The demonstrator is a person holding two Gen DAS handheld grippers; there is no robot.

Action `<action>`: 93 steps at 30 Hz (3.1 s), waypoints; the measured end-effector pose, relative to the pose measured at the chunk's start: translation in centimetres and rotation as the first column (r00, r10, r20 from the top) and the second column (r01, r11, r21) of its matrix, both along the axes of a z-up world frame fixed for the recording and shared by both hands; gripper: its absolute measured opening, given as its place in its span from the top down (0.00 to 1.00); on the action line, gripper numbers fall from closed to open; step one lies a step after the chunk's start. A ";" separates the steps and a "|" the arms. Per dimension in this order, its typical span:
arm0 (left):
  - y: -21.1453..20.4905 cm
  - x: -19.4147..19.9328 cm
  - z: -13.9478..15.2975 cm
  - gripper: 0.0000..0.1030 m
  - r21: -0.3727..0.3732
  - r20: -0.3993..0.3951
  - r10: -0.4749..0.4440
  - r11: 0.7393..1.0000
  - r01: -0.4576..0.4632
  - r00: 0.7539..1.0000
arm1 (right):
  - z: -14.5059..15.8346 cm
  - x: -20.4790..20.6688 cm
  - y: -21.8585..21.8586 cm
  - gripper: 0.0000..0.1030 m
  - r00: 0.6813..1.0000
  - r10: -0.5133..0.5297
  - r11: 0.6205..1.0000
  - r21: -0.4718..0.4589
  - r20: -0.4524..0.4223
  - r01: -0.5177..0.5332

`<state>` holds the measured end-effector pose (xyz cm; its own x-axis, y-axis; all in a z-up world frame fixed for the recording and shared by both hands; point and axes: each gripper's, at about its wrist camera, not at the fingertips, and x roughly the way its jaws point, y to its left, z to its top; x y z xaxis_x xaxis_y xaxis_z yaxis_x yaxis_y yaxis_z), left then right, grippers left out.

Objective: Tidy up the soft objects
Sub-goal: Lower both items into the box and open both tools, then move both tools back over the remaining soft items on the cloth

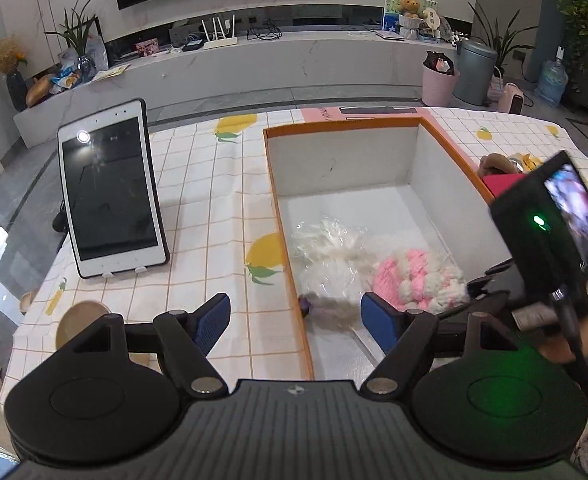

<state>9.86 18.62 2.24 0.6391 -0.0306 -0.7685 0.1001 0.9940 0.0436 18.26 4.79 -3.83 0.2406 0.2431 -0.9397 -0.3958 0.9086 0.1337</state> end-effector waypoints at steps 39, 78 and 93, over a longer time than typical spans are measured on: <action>-4.4 -2.0 7.8 0.20 -0.055 0.135 0.032 0.998 -0.025 0.990 | 12.0 -3.5 -4.2 0.03 0.978 -0.018 0.997 0.080 0.207 0.001; -30.4 3.4 -1.9 0.17 -0.148 0.126 -0.288 0.941 0.305 0.949 | -0.9 -1.1 -34.9 0.05 0.853 -0.513 0.858 0.041 0.096 0.512; -28.4 4.0 -2.7 0.17 -0.177 0.125 -0.312 0.927 0.331 0.942 | -2.5 0.3 -33.8 0.40 0.918 -0.391 0.920 0.004 0.065 0.392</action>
